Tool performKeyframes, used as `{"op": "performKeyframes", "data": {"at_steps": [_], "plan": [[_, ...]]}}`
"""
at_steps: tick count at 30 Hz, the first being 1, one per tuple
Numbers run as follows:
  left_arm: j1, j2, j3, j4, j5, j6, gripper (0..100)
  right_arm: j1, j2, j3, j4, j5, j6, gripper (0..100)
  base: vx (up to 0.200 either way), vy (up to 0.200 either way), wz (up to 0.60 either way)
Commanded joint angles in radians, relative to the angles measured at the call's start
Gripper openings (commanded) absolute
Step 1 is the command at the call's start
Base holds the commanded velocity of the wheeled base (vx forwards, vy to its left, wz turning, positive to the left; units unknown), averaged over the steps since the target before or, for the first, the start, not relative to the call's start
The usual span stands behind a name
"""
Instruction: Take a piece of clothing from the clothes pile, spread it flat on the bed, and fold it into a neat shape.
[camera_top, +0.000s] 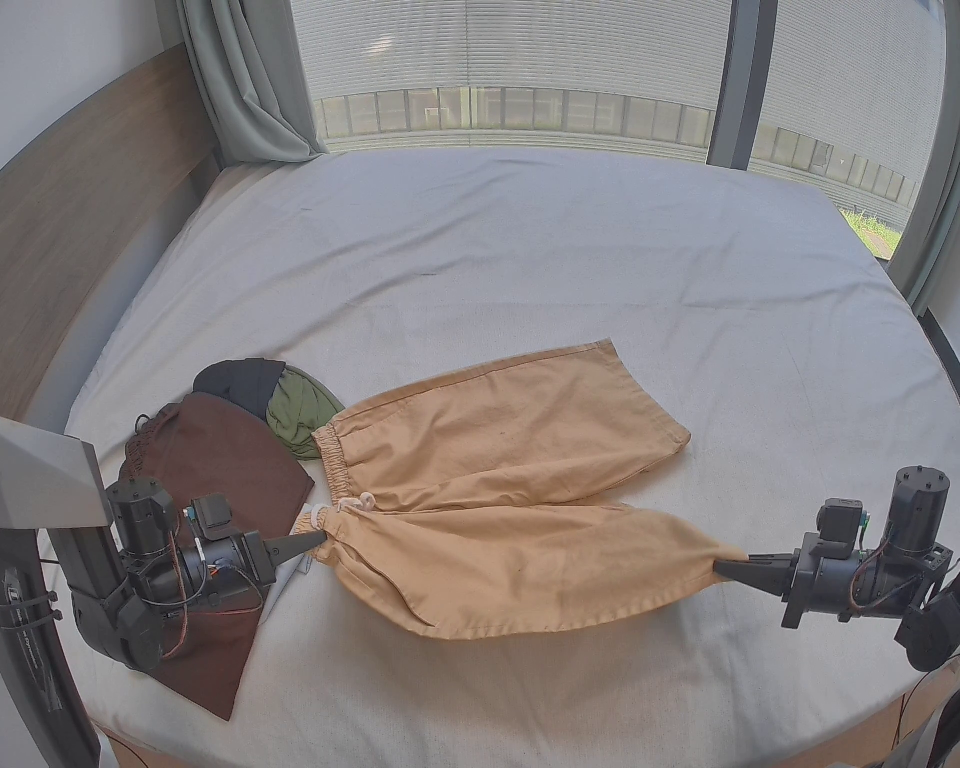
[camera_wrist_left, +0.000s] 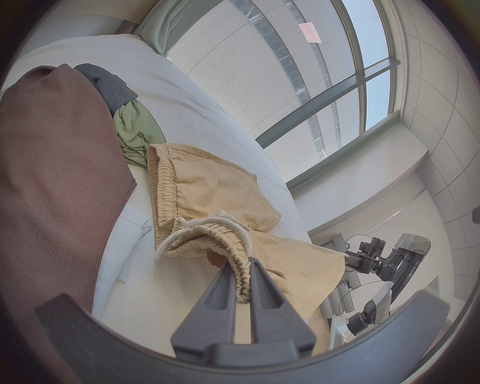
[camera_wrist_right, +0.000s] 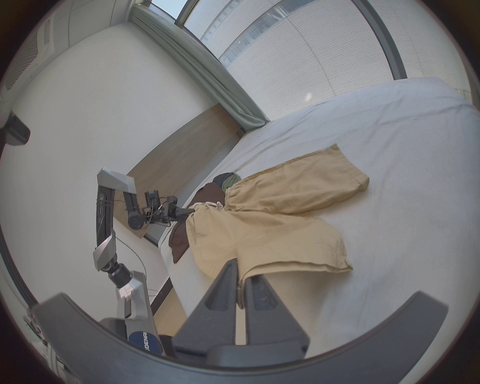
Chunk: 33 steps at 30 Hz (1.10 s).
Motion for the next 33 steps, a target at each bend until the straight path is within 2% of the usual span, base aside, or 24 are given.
{"op": "performKeyframes", "data": {"at_steps": [1,6,14,17,23,28,33], "plan": [[0.000,-0.005,-0.005,0.000,0.001,-0.005,0,-0.007,-0.001,-0.052,-0.008,-0.009,0.038,0,0.000,0.000,0.00],[0.000,-0.007,-0.016,0.000,0.005,-0.006,0,-0.007,-0.001,-0.089,-0.011,-0.032,0.069,0,0.000,0.000,0.00],[-0.006,-0.030,-0.063,0.000,0.081,-0.101,0,-0.021,0.000,-0.152,-0.013,-0.047,0.113,0,0.000,0.000,0.00],[-0.009,-0.030,-0.071,0.000,0.086,-0.103,0,-0.023,0.002,-0.176,-0.013,-0.049,0.116,0,0.000,0.000,0.00],[-0.011,-0.030,-0.085,0.000,0.087,-0.114,0,-0.016,0.006,-0.222,-0.013,-0.098,0.156,0,0.000,0.000,0.00],[-0.012,-0.028,-0.102,0.000,0.130,-0.148,0,-0.018,0.009,-0.250,-0.013,-0.098,0.173,0,0.000,0.000,0.00],[-0.012,-0.026,-0.112,0.000,0.135,-0.152,0,-0.019,0.040,-0.262,-0.021,-0.099,0.172,0,0.000,0.000,0.00]]}}
